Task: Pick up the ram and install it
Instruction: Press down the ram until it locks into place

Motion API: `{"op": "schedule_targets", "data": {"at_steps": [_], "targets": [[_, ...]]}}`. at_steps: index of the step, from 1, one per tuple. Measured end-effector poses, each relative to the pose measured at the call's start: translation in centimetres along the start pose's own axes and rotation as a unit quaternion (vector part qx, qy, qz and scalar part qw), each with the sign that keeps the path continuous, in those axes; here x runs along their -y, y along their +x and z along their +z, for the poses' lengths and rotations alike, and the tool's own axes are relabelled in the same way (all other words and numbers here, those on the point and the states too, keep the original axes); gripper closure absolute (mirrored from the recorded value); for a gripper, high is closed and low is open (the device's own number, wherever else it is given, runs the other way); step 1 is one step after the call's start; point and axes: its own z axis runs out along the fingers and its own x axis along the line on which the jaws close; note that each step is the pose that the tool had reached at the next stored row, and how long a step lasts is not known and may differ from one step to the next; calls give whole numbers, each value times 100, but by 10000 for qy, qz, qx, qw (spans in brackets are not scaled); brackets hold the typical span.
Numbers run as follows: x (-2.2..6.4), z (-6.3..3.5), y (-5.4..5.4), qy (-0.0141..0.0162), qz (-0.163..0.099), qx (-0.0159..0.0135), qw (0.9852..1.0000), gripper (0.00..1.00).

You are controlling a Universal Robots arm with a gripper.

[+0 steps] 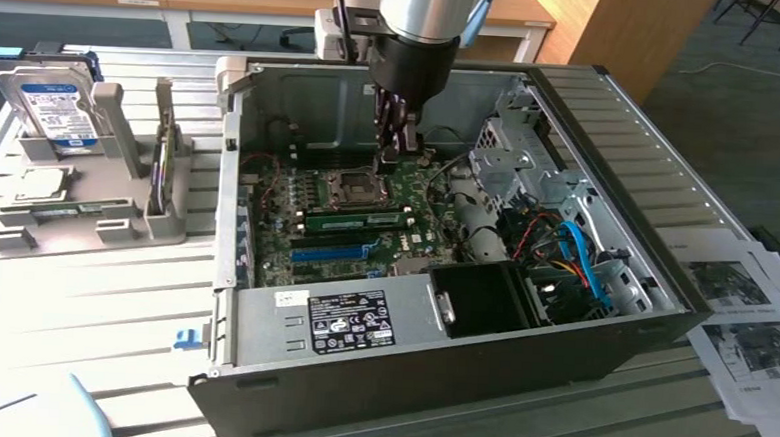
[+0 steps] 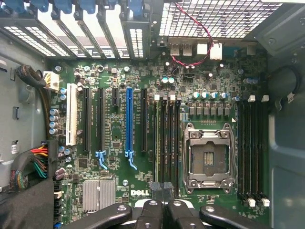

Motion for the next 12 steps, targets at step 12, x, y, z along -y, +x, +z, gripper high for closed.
{"op": "schedule_targets", "data": {"at_steps": [12], "targets": [[137, -5, -2, -1, 0, 0, 10000, 91]]}}
